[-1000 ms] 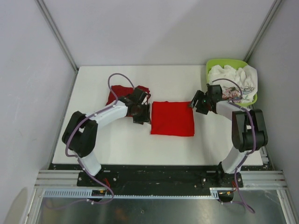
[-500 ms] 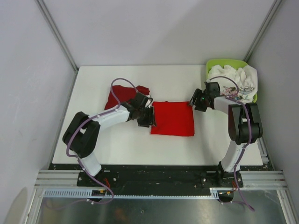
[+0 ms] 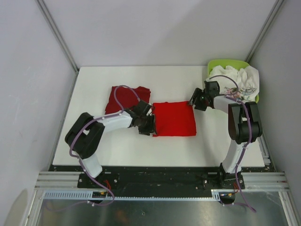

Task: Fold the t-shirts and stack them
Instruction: Put the neatly folded tshirt into the corner of the board with both arms

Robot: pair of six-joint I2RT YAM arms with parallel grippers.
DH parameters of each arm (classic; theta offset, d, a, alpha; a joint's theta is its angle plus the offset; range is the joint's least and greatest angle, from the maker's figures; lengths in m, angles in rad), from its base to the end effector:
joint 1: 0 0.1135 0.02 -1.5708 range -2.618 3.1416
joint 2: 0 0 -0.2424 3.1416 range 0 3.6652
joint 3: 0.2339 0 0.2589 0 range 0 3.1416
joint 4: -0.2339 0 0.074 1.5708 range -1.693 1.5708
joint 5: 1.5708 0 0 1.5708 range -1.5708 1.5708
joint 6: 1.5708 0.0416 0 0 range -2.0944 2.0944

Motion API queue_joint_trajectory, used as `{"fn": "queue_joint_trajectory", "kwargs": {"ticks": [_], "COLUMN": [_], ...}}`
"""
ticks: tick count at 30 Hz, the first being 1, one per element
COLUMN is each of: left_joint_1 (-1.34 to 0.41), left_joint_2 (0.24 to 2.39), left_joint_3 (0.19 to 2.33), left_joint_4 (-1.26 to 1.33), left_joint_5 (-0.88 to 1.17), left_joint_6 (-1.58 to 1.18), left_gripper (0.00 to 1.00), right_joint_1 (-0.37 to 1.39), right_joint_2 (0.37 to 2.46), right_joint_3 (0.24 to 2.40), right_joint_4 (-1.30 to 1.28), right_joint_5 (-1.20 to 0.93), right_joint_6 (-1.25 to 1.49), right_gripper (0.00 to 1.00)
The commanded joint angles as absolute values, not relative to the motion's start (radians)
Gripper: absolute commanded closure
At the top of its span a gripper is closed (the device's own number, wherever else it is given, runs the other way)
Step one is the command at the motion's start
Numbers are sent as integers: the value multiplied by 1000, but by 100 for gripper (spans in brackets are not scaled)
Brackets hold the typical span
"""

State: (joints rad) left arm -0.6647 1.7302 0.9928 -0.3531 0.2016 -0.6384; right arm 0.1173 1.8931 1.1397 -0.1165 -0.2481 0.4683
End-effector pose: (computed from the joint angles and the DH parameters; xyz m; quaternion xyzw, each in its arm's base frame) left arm 0.2611 -0.2152 0.1261 0.0366 0.9660 -0.2212 0.1289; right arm 0.3913 0.0564 0.1275 0.1209 0.9251 0.2096 0.2926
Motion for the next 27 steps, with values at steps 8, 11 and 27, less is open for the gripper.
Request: {"fn": "queue_joint_trajectory", "kwargs": {"ticks": [8, 11, 27], "left_joint_1": [-696, -701, -716], "left_joint_2": [1748, 1750, 1732], "left_joint_3": [949, 937, 899], "left_joint_4": [-274, -264, -250], "left_joint_5": [173, 168, 135], "left_joint_6": [-720, -733, -773], "left_gripper": [51, 54, 91], "right_joint_1": [137, 139, 142], "right_joint_2": [1952, 1954, 1955], "right_joint_3": [1176, 1176, 1177], "right_joint_4": [-162, -162, -175], "right_joint_5": [-208, -207, -201], "right_joint_6": [451, 451, 449], "right_gripper": [40, 40, 41]}}
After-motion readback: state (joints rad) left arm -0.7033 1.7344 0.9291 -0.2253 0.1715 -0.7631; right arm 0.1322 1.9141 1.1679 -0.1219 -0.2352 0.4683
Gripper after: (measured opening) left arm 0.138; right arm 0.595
